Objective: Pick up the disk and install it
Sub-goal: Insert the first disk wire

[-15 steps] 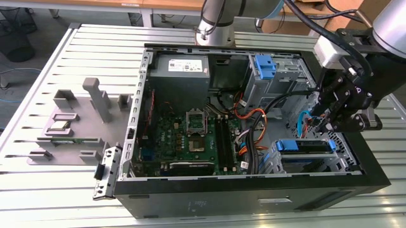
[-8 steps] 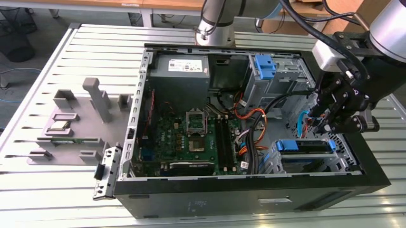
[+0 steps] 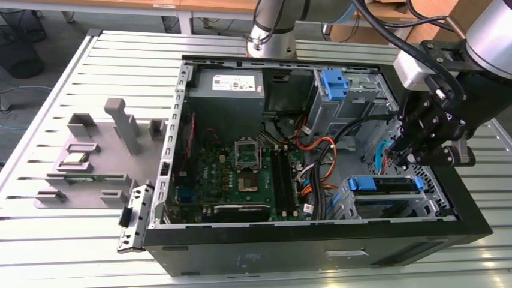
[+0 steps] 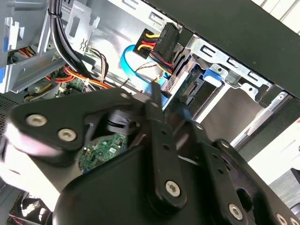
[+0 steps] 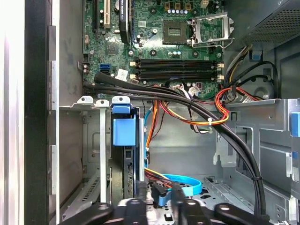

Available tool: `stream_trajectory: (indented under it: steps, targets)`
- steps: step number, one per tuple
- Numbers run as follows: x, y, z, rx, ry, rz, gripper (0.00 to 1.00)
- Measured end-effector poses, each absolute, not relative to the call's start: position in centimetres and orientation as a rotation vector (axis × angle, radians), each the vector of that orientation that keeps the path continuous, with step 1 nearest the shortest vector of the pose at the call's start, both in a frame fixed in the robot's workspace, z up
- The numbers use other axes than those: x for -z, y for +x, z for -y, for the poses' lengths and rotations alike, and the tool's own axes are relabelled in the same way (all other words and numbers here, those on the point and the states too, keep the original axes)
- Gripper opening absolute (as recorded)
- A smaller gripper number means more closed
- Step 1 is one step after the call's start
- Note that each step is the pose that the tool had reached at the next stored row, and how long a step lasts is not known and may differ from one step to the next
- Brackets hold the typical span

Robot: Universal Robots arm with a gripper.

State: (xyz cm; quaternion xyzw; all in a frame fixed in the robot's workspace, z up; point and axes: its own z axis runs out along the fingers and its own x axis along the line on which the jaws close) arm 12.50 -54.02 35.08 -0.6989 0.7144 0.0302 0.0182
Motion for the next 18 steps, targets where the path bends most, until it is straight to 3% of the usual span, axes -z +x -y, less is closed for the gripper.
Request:
stream_trajectory:
  steps: [4,18]
  targets:
    - [-35.08,12.50,54.02,-0.094,-2.170,-2.219,0.17]
    - [-34.98,11.90,54.15,-0.077,-2.172,-2.207,0.16]
